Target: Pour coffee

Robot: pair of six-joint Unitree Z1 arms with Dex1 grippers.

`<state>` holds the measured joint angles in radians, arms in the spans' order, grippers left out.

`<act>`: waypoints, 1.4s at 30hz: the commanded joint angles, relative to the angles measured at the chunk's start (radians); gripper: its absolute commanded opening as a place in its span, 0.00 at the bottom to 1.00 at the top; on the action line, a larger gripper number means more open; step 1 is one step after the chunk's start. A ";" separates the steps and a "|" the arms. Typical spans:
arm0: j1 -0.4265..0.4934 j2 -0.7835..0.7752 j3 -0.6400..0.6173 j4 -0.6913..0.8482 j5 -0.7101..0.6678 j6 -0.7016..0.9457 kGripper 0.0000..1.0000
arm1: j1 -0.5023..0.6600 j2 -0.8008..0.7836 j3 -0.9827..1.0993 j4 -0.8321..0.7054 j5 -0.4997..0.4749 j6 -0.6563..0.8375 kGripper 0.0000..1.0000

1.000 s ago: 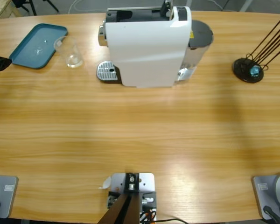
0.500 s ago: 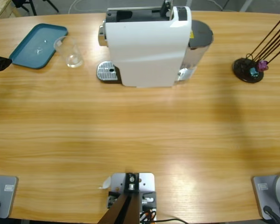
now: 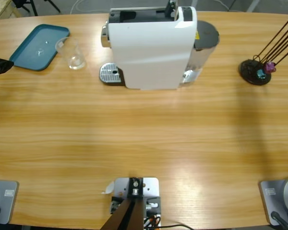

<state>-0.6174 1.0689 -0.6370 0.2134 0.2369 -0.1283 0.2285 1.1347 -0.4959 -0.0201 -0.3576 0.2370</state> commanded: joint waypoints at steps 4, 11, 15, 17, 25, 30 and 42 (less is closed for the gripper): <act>-0.001 0.035 0.026 -0.011 0.012 -0.013 0.78 | -0.001 0.229 0.114 -0.226 -0.027 0.120 0.83; -0.001 0.042 0.026 -0.011 0.012 -0.012 0.78 | -0.001 0.376 0.135 -0.348 -0.068 0.162 0.77; -0.001 0.046 0.025 -0.011 0.010 -0.011 0.78 | -0.001 0.432 0.130 -0.399 -0.080 0.166 0.76; -0.001 0.051 0.023 -0.011 0.010 -0.011 0.78 | -0.002 0.458 0.128 -0.426 -0.081 0.166 0.76; -0.001 0.057 0.022 -0.011 0.010 -0.011 0.78 | -0.008 0.504 0.130 -0.463 -0.097 0.170 0.75; -0.001 0.057 0.022 -0.011 0.010 -0.011 0.78 | -0.008 0.502 0.128 -0.468 -0.103 0.171 0.65; -0.001 0.059 0.021 -0.011 0.010 -0.011 0.78 | -0.008 0.495 0.126 -0.468 -0.147 0.172 0.08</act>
<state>-0.6174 1.0913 -0.6370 0.2134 0.2369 -0.1283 0.2356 1.6050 -0.3758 -0.4792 -0.4531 0.3942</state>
